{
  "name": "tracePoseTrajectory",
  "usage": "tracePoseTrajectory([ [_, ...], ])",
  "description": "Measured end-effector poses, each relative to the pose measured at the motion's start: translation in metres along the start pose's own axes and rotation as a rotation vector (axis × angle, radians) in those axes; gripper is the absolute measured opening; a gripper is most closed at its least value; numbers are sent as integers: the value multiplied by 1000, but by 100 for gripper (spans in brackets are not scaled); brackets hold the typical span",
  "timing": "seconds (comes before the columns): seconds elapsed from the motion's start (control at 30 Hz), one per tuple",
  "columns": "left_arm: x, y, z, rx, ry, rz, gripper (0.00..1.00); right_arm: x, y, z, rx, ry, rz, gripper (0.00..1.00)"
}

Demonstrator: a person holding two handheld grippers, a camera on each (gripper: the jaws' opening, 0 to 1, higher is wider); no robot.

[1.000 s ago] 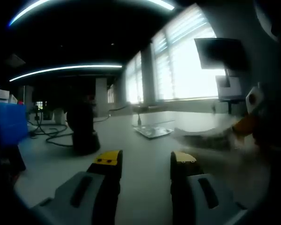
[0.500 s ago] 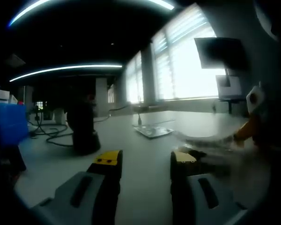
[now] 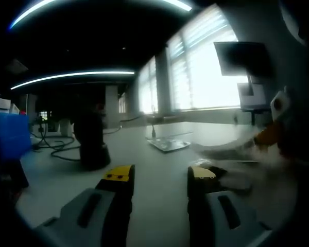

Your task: Clip sheet goods on table flip sheet goods clip sheet goods scan sheet goods put sheet goods back to table

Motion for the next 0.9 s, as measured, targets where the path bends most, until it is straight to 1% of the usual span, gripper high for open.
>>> tracePoseTrajectory([
  [0.07, 0, 0, 0, 1, -1, 0, 33, 4, 1, 1, -1, -14, 7, 0],
  [0.17, 1, 0, 0, 1, -2, 0, 33, 13, -1, 3, -28, -61, 28, 0],
  [0.23, 0, 0, 0, 1, -1, 1, 33, 16, -1, 4, -31, -55, 22, 0],
  [0.47, 1, 0, 1, 4, -3, 1, 33, 28, -3, 9, -47, -95, 47, 0],
  [0.57, 1, 0, 1, 4, -3, 1, 33, 39, -4, 12, -62, -120, 49, 0],
  [0.67, 2, -1, 1, 4, -3, 1, 33, 52, -9, 15, -97, -156, 54, 0],
  [0.9, 3, -1, 1, 5, -5, 1, 33, 79, -20, 23, -141, -234, 54, 0],
])
Point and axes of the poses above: the point that each gripper's makers call its tool centre point, and the gripper's own axes: z roughly backward along the fingers, y roughly to its left, x roughly out of its top, the point moved 5 cm from there along z, roughly backward along the fingers, and after that the axes turned 14 degrees about -x, right-handed, at the moved point
